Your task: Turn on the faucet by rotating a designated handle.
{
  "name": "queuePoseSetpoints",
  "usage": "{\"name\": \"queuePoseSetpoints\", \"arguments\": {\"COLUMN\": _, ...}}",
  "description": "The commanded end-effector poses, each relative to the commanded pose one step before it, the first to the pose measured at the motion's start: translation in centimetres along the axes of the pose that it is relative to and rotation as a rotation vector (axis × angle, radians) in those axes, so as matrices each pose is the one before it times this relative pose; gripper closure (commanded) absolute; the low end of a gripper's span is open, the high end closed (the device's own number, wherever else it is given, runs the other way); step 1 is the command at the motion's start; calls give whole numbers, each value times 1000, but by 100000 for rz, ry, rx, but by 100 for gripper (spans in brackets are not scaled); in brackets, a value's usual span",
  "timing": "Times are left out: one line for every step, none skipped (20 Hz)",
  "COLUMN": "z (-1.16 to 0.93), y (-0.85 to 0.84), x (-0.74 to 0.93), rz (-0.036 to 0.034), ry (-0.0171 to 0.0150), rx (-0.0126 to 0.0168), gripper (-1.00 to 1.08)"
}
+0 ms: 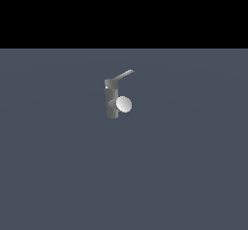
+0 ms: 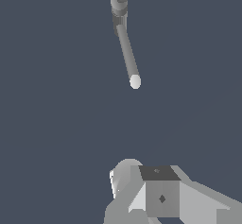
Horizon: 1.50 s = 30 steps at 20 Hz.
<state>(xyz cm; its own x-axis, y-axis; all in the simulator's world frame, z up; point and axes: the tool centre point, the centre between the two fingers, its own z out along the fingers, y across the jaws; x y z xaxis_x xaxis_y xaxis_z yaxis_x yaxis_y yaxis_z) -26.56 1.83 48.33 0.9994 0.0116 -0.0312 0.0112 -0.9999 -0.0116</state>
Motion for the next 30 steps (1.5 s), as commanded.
{"name": "queuePoseSetpoints", "arguments": {"z": 0, "y": 1, "x": 0, "rz": 0, "ry": 0, "rx": 0, "gripper": 108}}
{"name": "queuePoseSetpoints", "arguments": {"z": -19, "y": 14, "x": 17, "rz": 66, "ry": 58, "rx": 43, "gripper": 108}}
{"name": "queuePoseSetpoints", "arguments": {"z": -52, "y": 36, "x": 56, "rz": 182, "ry": 154, "rx": 121, "gripper": 108}}
{"name": "queuePoseSetpoints", "arguments": {"z": -88, "y": 65, "x": 87, "rz": 306, "ry": 263, "rx": 206, "gripper": 108}}
{"name": "queuePoseSetpoints", "arguments": {"z": -121, "y": 88, "x": 120, "rz": 413, "ry": 361, "rx": 283, "gripper": 108}}
{"name": "queuePoseSetpoints", "arguments": {"z": -155, "y": 115, "x": 145, "rz": 514, "ry": 464, "rx": 363, "gripper": 108}}
{"name": "queuePoseSetpoints", "arguments": {"z": -173, "y": 129, "x": 151, "rz": 538, "ry": 517, "rx": 403, "gripper": 108}}
{"name": "queuePoseSetpoints", "arguments": {"z": -142, "y": 108, "x": 107, "rz": 397, "ry": 427, "rx": 330, "gripper": 108}}
{"name": "queuePoseSetpoints", "arguments": {"z": -107, "y": 82, "x": 62, "rz": 245, "ry": 322, "rx": 246, "gripper": 108}}
{"name": "queuePoseSetpoints", "arguments": {"z": -73, "y": 57, "x": 19, "rz": 104, "ry": 219, "rx": 164, "gripper": 108}}
{"name": "queuePoseSetpoints", "arguments": {"z": -37, "y": 28, "x": -13, "rz": -19, "ry": 112, "rx": 79, "gripper": 108}}
{"name": "queuePoseSetpoints", "arguments": {"z": -1, "y": -2, "x": -30, "rz": -98, "ry": 4, "rx": -3, "gripper": 108}}
{"name": "queuePoseSetpoints", "arguments": {"z": 18, "y": -10, "x": -7, "rz": -18, "ry": -54, "rx": -40, "gripper": 108}}
{"name": "queuePoseSetpoints", "arguments": {"z": 21, "y": -16, "x": 38, "rz": 93, "ry": -64, "rx": -40, "gripper": 108}}
{"name": "queuePoseSetpoints", "arguments": {"z": 10, "y": -8, "x": 79, "rz": 227, "ry": -32, "rx": -9, "gripper": 108}}
{"name": "queuePoseSetpoints", "arguments": {"z": 4, "y": -6, "x": 124, "rz": 352, "ry": -12, "rx": 12, "gripper": 108}}
{"name": "queuePoseSetpoints", "arguments": {"z": 0, "y": -2, "x": 168, "rz": 487, "ry": 2, "rx": 31, "gripper": 108}}
{"name": "queuePoseSetpoints", "arguments": {"z": -2, "y": 1, "x": 211, "rz": 616, "ry": 12, "rx": 46, "gripper": 108}}
{"name": "queuePoseSetpoints", "arguments": {"z": -1, "y": -1, "x": 252, "rz": 732, "ry": 15, "rx": 54, "gripper": 108}}
{"name": "queuePoseSetpoints", "arguments": {"z": 4, "y": -4, "x": 284, "rz": 824, "ry": 8, "rx": 53, "gripper": 108}}
{"name": "queuePoseSetpoints", "arguments": {"z": 11, "y": -11, "x": 322, "rz": 925, "ry": -3, "rx": 51, "gripper": 108}}
{"name": "queuePoseSetpoints", "arguments": {"z": 18, "y": -17, "x": 363, "rz": 1044, "ry": -10, "rx": 52, "gripper": 108}}
{"name": "queuePoseSetpoints", "arguments": {"z": 24, "y": -22, "x": 406, "rz": 1166, "ry": -9, "rx": 58, "gripper": 108}}
{"name": "queuePoseSetpoints", "arguments": {"z": 30, "y": -27, "x": 451, "rz": 1294, "ry": -5, "rx": 67, "gripper": 108}}
{"name": "queuePoseSetpoints", "arguments": {"z": 39, "y": -35, "x": 494, "rz": 1417, "ry": -5, "rx": 72, "gripper": 108}}
{"name": "queuePoseSetpoints", "arguments": {"z": 52, "y": -46, "x": 537, "rz": 1538, "ry": -8, "rx": 74, "gripper": 108}}
{"name": "queuePoseSetpoints", "arguments": {"z": 65, "y": -57, "x": 581, "rz": 1661, "ry": -10, "rx": 76, "gripper": 108}}
{"name": "queuePoseSetpoints", "arguments": {"z": 81, "y": -70, "x": 625, "rz": 1787, "ry": -10, "rx": 79, "gripper": 108}}
{"name": "queuePoseSetpoints", "arguments": {"z": 99, "y": -85, "x": 668, "rz": 1911, "ry": -12, "rx": 80, "gripper": 108}}
{"name": "queuePoseSetpoints", "arguments": {"z": 119, "y": -103, "x": 711, "rz": 2036, "ry": -13, "rx": 80, "gripper": 108}}
